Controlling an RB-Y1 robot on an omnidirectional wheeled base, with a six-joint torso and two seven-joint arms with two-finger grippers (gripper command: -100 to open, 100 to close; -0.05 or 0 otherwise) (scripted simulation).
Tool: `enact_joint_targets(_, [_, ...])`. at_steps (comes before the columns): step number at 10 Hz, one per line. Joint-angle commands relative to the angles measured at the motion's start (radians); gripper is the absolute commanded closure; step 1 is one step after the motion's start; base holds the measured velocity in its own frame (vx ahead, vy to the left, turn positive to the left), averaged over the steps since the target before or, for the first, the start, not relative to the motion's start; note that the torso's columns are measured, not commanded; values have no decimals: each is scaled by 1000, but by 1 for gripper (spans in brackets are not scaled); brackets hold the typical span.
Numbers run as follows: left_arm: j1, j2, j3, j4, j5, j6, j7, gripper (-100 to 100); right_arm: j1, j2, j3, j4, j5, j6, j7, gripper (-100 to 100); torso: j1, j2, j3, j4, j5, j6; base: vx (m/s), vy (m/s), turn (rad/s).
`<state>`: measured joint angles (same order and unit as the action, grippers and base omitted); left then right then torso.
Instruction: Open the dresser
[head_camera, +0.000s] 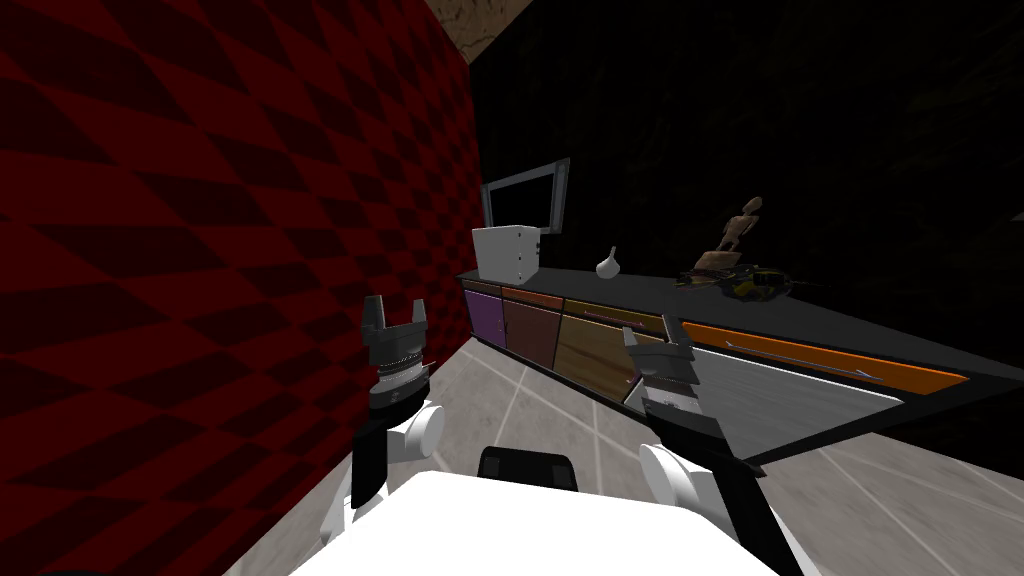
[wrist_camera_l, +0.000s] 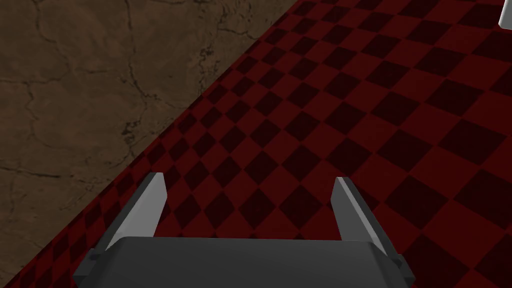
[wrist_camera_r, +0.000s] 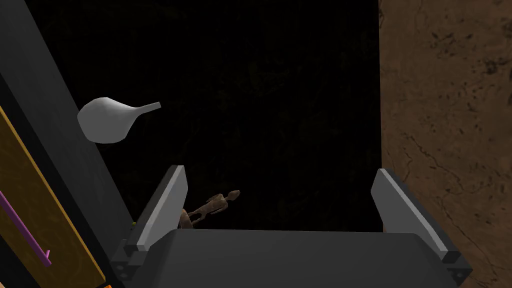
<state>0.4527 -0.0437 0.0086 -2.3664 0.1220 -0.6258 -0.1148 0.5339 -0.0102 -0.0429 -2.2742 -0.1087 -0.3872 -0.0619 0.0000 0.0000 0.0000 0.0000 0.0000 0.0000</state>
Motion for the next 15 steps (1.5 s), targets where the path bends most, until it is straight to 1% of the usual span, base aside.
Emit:
enact_joint_targets(1, [0,0,0,0,0,0,0,0,0,0,0,0,0,0,0,0,0,40,-82,41,0,0,0,0,0])
enact_joint_targets(3, [0,0,0,0,0,0,0,0,0,0,0,0,0,0,0,0,0,175,-351,176,0,0,0,0,0])
enact_joint_targets(9, [0,0,0,0,0,0,0,0,0,0,0,0,0,0,0,0,0,618,-1234,617,0,0,0,0,0])
enact_joint_targets(10, [0,0,0,0,0,0,0,0,-5,-34,3,4,16,2,7,-100,0,691,-1382,691,0,0,16,2,-8])
enact_joint_targets(11, [0,0,0,0,0,0,0,0,-11,-57,6,8,33,5,15,-100,0,725,-1451,724,0,0,22,4,-15])
enact_joint_targets(12, [0,0,0,0,0,0,0,0,-18,-79,10,12,54,8,24,-100,0,734,-1471,734,0,0,34,8,-14])
enact_joint_targets(15, [0,0,0,0,0,0,0,0,-46,-134,27,30,139,20,65,-100,0,737,-1477,738,0,0,55,4,-23])
